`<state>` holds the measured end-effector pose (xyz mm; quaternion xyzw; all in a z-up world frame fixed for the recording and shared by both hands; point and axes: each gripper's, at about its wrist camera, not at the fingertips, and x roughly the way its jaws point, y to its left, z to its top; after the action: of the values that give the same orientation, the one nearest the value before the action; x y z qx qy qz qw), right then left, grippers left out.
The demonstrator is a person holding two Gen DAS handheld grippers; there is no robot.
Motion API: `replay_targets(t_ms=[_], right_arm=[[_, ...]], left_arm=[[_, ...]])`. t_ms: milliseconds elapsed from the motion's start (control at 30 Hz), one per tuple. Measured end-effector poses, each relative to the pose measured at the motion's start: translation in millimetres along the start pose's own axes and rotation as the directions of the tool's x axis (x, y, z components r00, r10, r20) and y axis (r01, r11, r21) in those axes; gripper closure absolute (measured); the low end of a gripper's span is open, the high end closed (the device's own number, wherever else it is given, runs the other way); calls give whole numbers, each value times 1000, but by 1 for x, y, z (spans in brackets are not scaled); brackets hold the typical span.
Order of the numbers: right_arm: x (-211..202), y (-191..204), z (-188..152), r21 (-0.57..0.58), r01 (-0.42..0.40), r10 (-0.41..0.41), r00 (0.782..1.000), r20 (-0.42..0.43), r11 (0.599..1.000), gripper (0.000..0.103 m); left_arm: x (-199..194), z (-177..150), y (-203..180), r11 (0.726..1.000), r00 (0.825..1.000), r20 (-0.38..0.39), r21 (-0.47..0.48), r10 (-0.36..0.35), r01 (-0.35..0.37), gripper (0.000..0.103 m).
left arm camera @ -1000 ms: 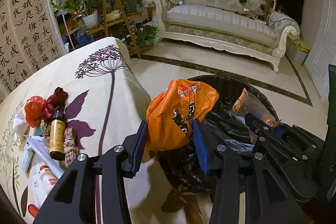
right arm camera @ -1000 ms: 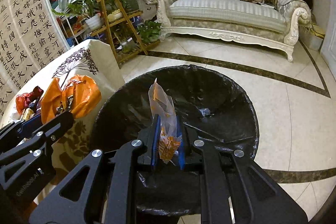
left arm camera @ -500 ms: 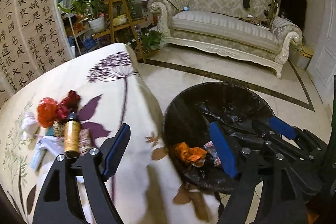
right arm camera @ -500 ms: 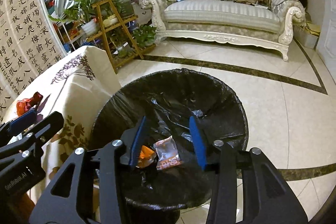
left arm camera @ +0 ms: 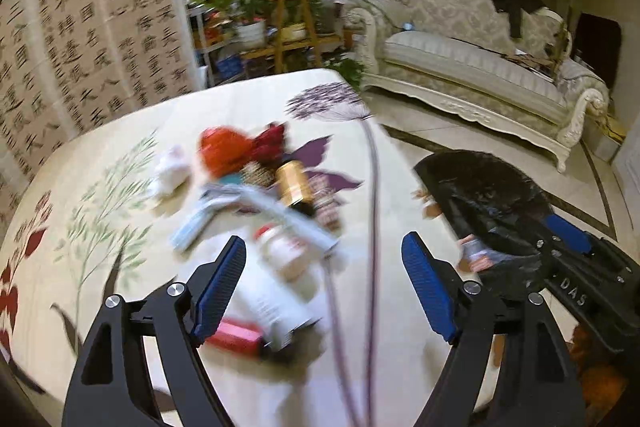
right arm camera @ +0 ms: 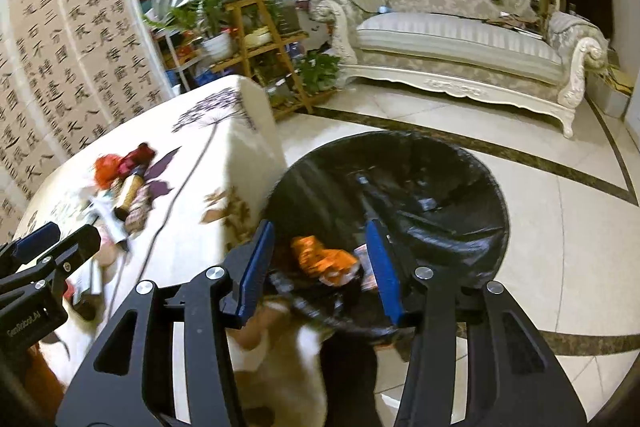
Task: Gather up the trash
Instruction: 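Move both open grippers back over the table, then grasp the red bottle with the left gripper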
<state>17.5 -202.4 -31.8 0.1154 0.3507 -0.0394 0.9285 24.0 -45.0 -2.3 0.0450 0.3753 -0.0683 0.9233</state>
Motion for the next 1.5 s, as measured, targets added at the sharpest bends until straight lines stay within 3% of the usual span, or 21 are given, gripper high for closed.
replay_targets(t_ms=[300,700,1267,1500], right_arm=[[-9,33,-21,-49,-47,46,999,-22,998,56],[-22,40,-28,-60,-54,54,999,-5,997,56],[-15,57,-28,-95,-78,75,997,-31,992,55],[-11,66,-29,-110,-89,84,996,-42,990,55]], left_arm=[[-4,-28,29,998,999,-26,-45,41,-42,25],[14,-52,44,996,993,-110,-72,50,-58,25],[5,-65,96,980,984,-145,-152,105,-127,25],[7,-60,106,979,988,-139,-181,70,-95,25]])
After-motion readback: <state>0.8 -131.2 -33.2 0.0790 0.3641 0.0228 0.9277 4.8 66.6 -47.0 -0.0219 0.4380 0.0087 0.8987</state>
